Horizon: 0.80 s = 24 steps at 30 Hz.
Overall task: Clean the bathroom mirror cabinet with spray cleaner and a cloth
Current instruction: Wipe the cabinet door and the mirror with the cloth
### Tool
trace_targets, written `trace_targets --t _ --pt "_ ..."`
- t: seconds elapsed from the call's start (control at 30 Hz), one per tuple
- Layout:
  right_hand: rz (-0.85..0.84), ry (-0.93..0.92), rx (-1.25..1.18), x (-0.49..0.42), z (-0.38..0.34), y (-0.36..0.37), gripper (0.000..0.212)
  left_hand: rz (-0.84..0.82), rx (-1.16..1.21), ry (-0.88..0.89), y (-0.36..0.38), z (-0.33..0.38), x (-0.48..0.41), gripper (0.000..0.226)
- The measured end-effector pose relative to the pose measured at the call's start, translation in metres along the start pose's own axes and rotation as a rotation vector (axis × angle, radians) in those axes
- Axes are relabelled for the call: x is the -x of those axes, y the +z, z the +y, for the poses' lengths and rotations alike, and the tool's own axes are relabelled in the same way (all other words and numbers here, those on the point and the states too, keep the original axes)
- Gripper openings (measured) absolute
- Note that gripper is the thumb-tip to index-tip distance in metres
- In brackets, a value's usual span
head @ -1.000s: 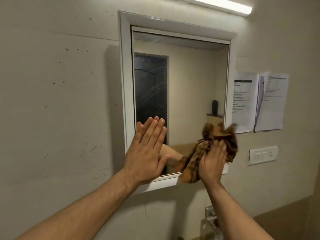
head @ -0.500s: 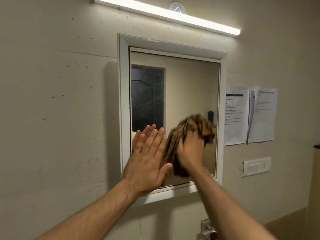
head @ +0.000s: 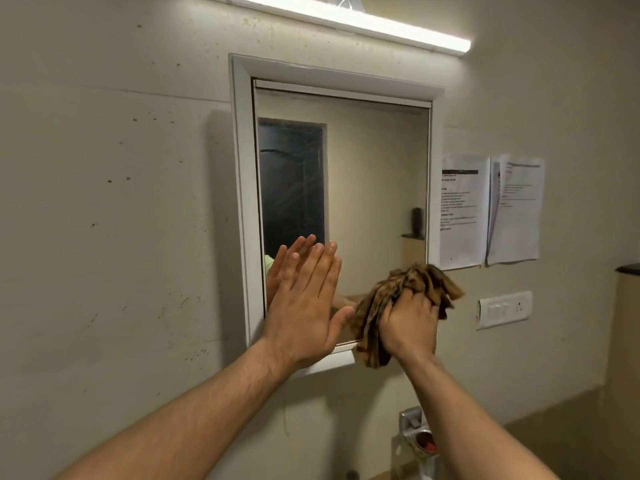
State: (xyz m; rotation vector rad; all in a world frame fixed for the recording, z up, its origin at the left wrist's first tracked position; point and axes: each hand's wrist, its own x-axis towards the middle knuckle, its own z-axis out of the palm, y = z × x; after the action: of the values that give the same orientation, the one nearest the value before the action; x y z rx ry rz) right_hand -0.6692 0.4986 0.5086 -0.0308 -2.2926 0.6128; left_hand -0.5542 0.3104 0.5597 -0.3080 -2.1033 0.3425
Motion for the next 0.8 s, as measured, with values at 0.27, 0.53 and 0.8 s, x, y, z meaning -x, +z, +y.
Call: trace_targets --t 0.27,0.53,0.8 --pt "-0.163 0.265 -0.018 0.07 -0.065 0.024 0.051 -0.027 -0.084 -0.138 -0.018 -0.035 0.031 0.08" --pt "-0.204 -0.769 -0.392 0.15 -0.074 0.033 0.052 0.0 -0.013 -0.165 -0.006 -0.054 0.063 0.078" --pt "0.04 -0.025 -0.8 -0.036 -0.033 -0.033 0.023 0.072 -0.065 -0.206 -0.021 -0.098 0.071 0.078"
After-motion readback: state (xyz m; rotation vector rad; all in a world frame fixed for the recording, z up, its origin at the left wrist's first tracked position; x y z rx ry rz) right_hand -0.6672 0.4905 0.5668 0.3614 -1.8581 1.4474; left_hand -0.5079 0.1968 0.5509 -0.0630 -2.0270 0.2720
